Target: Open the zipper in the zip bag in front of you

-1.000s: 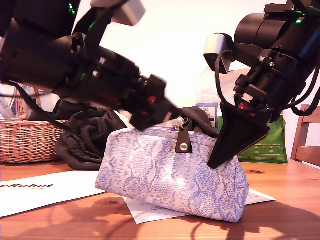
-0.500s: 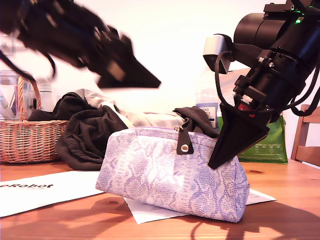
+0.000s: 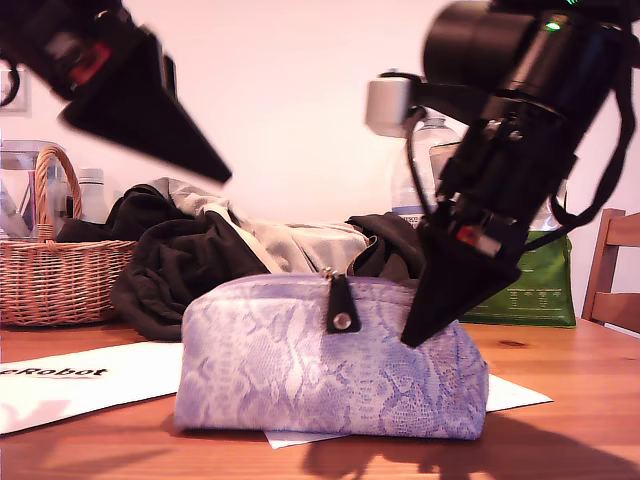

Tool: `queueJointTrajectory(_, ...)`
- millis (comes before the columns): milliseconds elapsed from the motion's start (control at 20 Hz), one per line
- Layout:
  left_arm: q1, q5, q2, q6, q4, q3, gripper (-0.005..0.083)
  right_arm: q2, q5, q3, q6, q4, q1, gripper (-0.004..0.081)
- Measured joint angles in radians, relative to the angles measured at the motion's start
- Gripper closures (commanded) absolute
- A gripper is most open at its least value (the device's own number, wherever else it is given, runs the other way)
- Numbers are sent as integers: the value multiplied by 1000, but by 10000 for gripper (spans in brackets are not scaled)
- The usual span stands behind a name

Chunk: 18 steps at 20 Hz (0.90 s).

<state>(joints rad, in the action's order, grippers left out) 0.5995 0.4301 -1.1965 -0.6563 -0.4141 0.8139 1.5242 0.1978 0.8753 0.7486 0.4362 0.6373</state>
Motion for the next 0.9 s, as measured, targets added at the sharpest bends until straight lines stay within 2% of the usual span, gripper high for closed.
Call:
queueJointTrajectory(150, 0, 19, -30, -47, -5, 0, 366, 0, -24, 0, 6, -2, 18, 783)
queueJointTrajectory(400, 0, -21, -154, -105, 48, 0, 328, 0, -28, 0, 8, -2, 26, 783)
queueJointTrajectory(550, 0, -20, -201, -107, 131, 0, 328, 0, -27, 0, 8, -2, 26, 783)
queueJointTrajectory(850, 0, -19, -309, -107, 154, 0, 333, 0, -27, 0, 8, -5, 26, 783)
queueJointTrajectory(900, 0, -19, -317, -107, 156, 0, 386, 0, -26, 0, 8, -7, 26, 782)
